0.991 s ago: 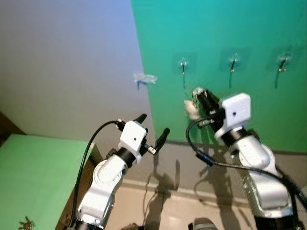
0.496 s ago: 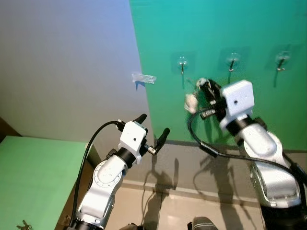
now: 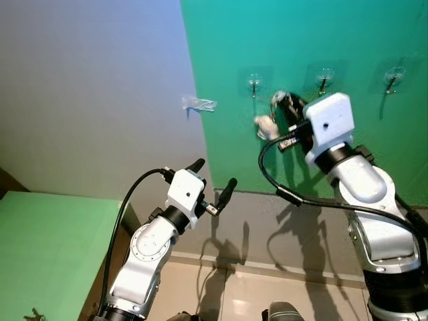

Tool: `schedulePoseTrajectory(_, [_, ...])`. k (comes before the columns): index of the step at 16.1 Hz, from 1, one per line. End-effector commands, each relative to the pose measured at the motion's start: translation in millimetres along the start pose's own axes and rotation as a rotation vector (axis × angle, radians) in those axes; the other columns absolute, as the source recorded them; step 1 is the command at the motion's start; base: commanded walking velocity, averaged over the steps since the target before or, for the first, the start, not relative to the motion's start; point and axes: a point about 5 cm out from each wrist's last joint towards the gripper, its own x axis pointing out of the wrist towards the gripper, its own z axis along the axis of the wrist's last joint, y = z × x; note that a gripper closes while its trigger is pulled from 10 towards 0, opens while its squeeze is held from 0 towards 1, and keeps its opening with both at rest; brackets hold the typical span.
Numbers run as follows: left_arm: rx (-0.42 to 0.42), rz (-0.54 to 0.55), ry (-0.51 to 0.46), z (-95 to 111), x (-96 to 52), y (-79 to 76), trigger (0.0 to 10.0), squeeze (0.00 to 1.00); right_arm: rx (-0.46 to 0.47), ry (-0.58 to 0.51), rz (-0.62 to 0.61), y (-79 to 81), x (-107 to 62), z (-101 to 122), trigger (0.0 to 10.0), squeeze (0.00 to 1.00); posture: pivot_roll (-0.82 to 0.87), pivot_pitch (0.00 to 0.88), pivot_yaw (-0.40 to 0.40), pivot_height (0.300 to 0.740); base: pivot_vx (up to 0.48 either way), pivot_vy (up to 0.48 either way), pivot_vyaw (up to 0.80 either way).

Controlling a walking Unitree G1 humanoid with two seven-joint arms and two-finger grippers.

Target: Hang keys on a hook

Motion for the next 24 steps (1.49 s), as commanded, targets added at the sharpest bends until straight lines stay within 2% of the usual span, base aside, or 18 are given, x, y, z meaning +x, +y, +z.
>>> schedulePoseTrajectory(1, [0.005,0.000,0.005,-2,-2.2,0.8,10.0,0.00,-0.017,-0.070,-0.026,-4.9,3.7,15,0.0,0.00,-0.27,0.029,0.131,0.720,0.000,0.000,0.00])
schedulePoseTrajectory(9, [0.003,0.001,0.003,-2,-2.5,-0.7,10.0,0.00,-0.038,-0.125,-0.027,-0.2,9.8,27,0.0,0.00,-0.26,0.035,0.128,0.720,0.000,0.000,0.00])
schedulePoseTrajectory(17, [0.001,0.002,-0.004,0,-1.9,-3.1,10.0,0.00,-0.030,-0.162,0.010,14.0,19.3,36,0.0,0.00,-0.26,0.040,0.115,0.720,0.000,0.000,0.00])
schedulePoseTrajectory(22, [-0.003,0.004,-0.010,1,-0.9,-5.4,10.0,0.00,-0.096,-0.192,0.102,28.4,24.0,40,0.0,0.00,-0.26,0.040,0.105,0.720,0.000,0.000,0.00])
schedulePoseTrajectory(23, [-0.004,0.008,-0.012,0,-0.2,-5.8,10.0,0.00,-0.177,-0.197,0.168,36.6,25.7,36,0.0,0.00,-0.26,0.033,0.100,0.720,0.000,0.000,0.00])
schedulePoseTrajectory(24, [-0.004,0.008,-0.012,0,0.4,-5.9,10.0,0.00,-0.206,-0.193,0.193,39.5,26.6,33,0.0,0.00,-0.25,0.030,0.100,0.720,0.000,0.000,0.00])
